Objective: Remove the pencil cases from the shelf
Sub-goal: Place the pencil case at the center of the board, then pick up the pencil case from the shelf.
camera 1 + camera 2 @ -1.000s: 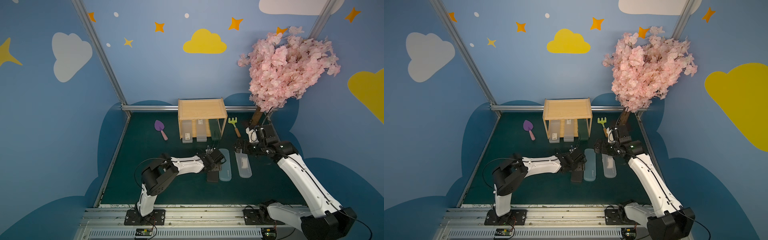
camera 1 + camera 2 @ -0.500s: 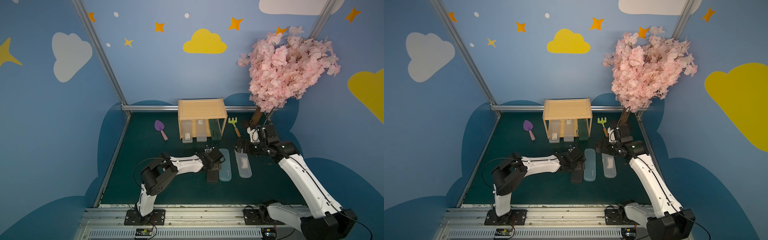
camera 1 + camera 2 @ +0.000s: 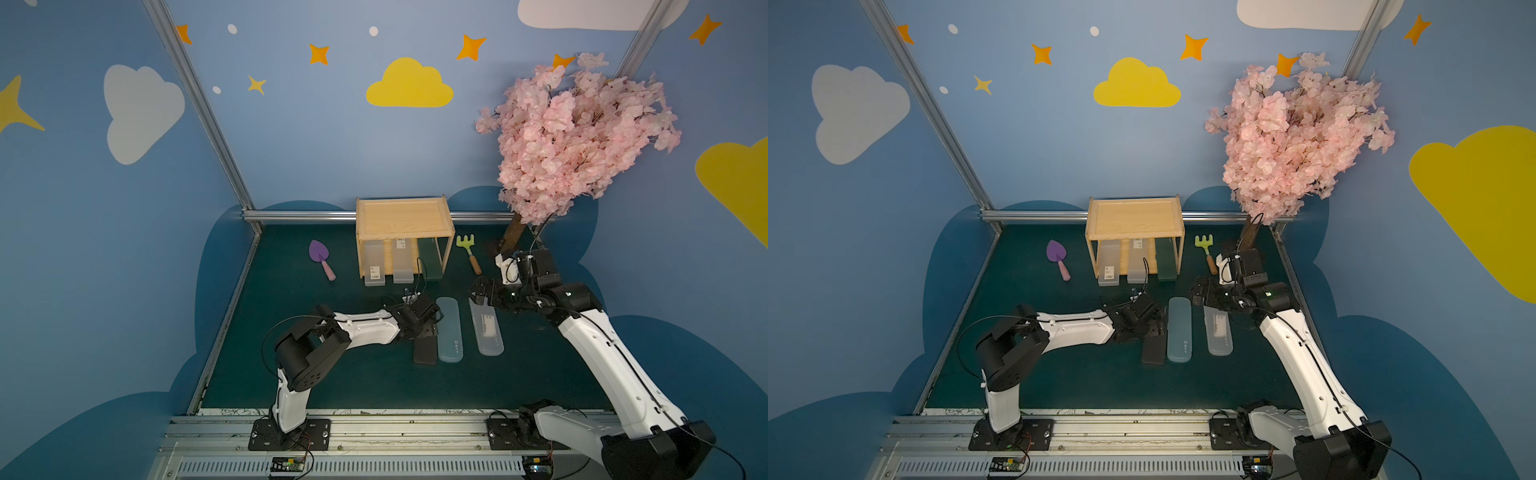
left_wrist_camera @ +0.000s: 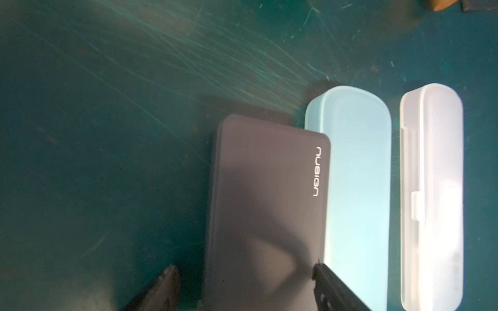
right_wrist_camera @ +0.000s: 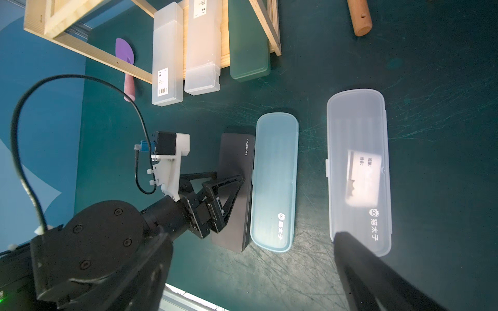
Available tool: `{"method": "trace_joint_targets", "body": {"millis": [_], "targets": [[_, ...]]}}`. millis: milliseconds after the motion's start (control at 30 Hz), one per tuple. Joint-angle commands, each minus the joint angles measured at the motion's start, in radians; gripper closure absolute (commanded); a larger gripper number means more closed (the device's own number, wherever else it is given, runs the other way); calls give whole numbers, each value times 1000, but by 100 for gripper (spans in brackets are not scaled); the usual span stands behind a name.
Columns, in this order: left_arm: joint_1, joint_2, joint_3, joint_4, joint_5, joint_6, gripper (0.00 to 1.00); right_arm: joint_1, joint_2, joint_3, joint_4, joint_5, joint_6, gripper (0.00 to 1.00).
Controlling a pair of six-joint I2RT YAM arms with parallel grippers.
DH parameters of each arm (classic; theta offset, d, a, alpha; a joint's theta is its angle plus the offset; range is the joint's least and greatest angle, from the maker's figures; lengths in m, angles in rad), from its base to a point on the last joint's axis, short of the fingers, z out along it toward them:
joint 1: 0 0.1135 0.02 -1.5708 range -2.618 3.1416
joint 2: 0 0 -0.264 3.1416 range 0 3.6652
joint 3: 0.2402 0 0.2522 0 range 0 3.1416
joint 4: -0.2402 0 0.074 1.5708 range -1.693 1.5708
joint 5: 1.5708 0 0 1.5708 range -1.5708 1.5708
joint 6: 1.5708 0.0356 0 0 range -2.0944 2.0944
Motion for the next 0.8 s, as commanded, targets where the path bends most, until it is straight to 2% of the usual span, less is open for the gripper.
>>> {"method": "trace_joint_targets", "body": {"millis": [0, 200, 433, 567, 667, 767], "targets": [[15, -34, -47, -123, -39, 60, 13, -3, -22, -8, -7, -11, 0, 2], [14, -194, 2, -259, -67, 191, 5, 15, -14, -38, -4, 20, 4, 2], [52, -431, -61, -284, -79, 300, 0, 97, 90, -87, -13, 78, 67, 2], [165, -509, -116, -272, -48, 421, 0, 173, 140, -68, 26, 118, 83, 2], [283, -534, -150, -261, -4, 461, 0, 223, 187, -23, 53, 149, 91, 2], [360, -564, -185, -205, 17, 508, 0, 254, 245, 2, 125, 163, 91, 2]]}}
